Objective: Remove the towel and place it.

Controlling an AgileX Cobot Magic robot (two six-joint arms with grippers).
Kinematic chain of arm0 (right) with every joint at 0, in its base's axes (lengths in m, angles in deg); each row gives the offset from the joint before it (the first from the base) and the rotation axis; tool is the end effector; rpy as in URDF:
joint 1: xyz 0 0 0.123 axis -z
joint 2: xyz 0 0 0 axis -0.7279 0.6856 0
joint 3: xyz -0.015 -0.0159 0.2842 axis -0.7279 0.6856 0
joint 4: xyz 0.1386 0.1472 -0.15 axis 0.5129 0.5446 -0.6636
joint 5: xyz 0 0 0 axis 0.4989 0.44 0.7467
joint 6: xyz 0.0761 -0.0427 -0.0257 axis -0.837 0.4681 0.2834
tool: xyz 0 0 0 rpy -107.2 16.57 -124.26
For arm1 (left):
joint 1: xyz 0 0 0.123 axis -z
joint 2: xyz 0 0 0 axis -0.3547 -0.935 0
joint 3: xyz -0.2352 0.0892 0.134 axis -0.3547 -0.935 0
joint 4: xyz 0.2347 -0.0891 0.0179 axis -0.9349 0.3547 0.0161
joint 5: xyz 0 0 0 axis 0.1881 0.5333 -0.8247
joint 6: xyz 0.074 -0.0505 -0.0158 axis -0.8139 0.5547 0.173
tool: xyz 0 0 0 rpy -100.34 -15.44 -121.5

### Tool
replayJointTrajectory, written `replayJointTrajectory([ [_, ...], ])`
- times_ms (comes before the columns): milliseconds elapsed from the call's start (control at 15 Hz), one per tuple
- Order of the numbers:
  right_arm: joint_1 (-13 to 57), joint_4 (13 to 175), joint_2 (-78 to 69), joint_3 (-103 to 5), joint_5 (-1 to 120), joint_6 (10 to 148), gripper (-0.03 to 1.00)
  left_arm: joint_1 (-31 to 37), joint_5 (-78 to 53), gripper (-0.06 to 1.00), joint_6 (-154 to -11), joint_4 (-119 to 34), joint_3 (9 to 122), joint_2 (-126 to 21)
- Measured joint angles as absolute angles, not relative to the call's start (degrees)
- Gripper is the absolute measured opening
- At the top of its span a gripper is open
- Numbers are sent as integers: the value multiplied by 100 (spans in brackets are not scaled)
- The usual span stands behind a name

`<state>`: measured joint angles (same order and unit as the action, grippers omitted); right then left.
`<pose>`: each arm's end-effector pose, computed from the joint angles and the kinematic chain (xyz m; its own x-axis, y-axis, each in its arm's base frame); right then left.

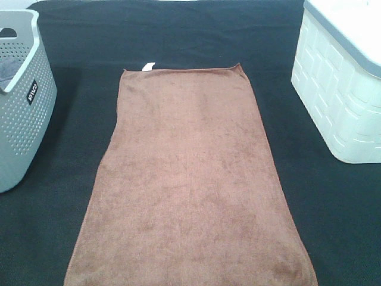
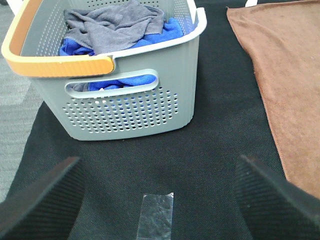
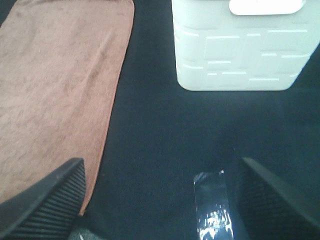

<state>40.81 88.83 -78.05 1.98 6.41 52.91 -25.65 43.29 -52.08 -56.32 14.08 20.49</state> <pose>-0.0083 0.0025 0.2780 -0.4732 0.0273 -0.8805 -0.0993 0.9915 0.0840 -0.0042 0.0006 0.2780 -0.4393 0.0263 -0.8980 -0.0673 0.9958 0.0621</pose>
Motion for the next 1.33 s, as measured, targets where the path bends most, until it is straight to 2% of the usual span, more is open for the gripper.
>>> replayJointTrajectory([
  [1333,4081,8780,-7805,243,767,5657,79,-2565,4363,76,-4916,-5454,1402,2049],
])
